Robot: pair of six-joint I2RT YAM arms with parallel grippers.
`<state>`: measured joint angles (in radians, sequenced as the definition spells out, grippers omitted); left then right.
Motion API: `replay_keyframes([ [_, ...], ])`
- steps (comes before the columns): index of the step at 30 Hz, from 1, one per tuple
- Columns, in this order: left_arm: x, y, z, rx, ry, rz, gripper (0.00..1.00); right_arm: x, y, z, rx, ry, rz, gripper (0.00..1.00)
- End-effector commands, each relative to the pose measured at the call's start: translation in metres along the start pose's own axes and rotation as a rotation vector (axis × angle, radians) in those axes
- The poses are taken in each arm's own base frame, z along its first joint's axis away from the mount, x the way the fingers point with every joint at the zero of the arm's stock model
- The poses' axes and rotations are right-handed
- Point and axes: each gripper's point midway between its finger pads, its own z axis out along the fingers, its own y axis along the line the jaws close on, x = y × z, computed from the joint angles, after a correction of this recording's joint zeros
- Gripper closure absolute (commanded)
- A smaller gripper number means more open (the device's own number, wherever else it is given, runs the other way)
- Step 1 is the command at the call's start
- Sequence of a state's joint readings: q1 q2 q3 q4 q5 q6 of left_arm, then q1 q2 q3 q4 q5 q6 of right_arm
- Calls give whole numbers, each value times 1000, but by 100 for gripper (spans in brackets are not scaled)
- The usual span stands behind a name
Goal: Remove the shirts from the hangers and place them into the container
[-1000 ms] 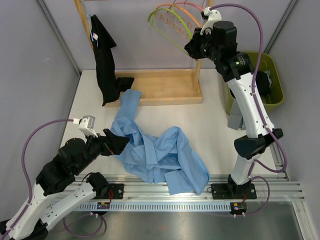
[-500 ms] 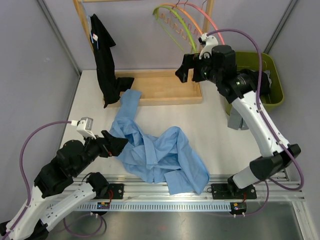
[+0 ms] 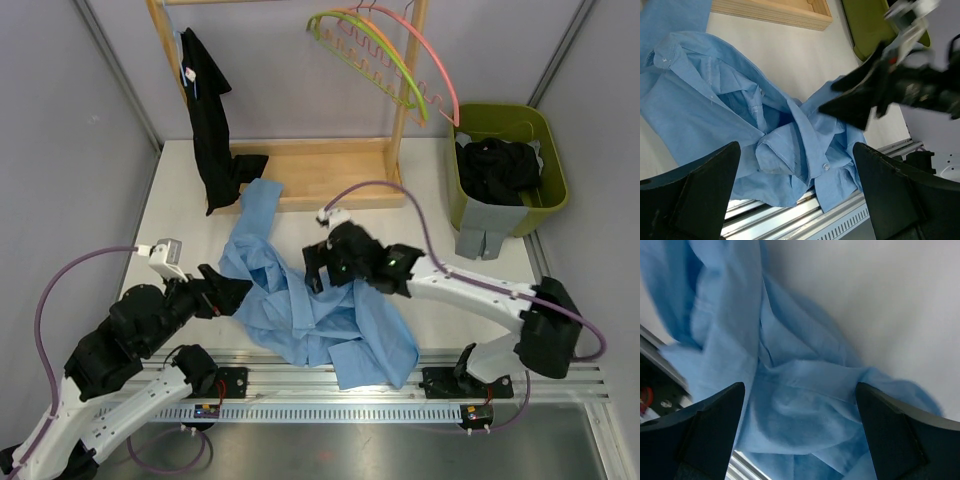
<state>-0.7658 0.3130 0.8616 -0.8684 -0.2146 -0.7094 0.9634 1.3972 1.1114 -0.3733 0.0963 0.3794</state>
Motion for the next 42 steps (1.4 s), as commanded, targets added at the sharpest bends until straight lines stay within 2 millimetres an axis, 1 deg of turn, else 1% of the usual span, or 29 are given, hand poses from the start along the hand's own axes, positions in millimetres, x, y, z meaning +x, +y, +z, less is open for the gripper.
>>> replay_keyframes([
  [1,-7,-1,-4,7,-39,-14,1,37,33,29,1,6,95,1],
  [2,-7,0,-3,4,-39,-14,1,60,41,44,1,56,82,1],
  [4,-6,1,-3,2,-37,-11,1,80,70,55,-30,94,72,1],
  [5,-6,1,-2,1,-36,-10,1,101,72,71,-14,145,55,1],
  [6,-5,2,-2,-2,-31,-5,1,98,86,77,-36,143,51,1],
  [7,-5,2,-2,-3,-30,-5,1,116,90,91,-26,188,35,0],
  [8,-5,1,-2,-1,-30,-4,1,122,98,96,-34,201,25,1],
  [9,-5,1,-3,0,-31,-4,1,119,109,101,-43,196,36,1],
  [10,-4,2,-3,-2,-29,-5,1,130,107,112,-23,221,36,1],
  [11,-4,3,-5,-2,-32,-5,1,127,111,117,-21,214,49,1],
  [13,-3,4,-6,-1,-32,-8,1,142,96,130,71,237,64,1],
  [14,-3,5,-8,-1,-38,-10,1,140,93,133,101,232,70,1],
  [19,0,10,-9,-7,-37,-9,1,172,34,131,402,279,75,0],
  [21,2,10,-8,-7,-33,-8,1,186,17,126,469,304,93,8],
  [22,3,11,-6,-9,-29,-7,1,191,14,124,475,315,105,24],
  [23,3,9,-6,-4,-32,-11,1,204,4,120,494,340,106,31],
  [24,4,9,-6,-3,-28,-11,1,207,2,120,499,336,141,40],
  [25,4,9,-5,-2,-29,-11,1,210,-1,117,506,339,159,62],
  [26,3,9,-5,0,-29,-10,1,221,-10,111,525,355,162,78],
  [28,3,9,-5,-1,-32,-12,1,225,-14,104,536,348,203,100],
  [30,3,9,-5,-3,-33,-12,1,235,-27,94,567,359,216,100],
  [31,4,10,-4,-9,-29,-8,1,228,-27,87,566,340,228,100],
  [33,4,11,-4,-11,-31,-13,1,229,-37,72,599,330,238,100],
  [34,3,10,-4,-9,-33,-14,1,212,-37,62,594,275,255,100],
  [36,4,11,-3,-11,-31,-19,1,206,-53,37,656,249,262,100],
  [37,4,10,-3,-9,-31,-21,1,185,-53,25,646,184,279,100],
  [39,5,10,-1,-8,-26,-27,1,175,-70,-3,708,157,286,100],
  [40,5,9,-1,-5,-28,-29,1,155,-73,-19,706,91,311,100],
  [42,5,7,0,-3,-24,-31,1,144,-88,-50,761,59,312,100],
])
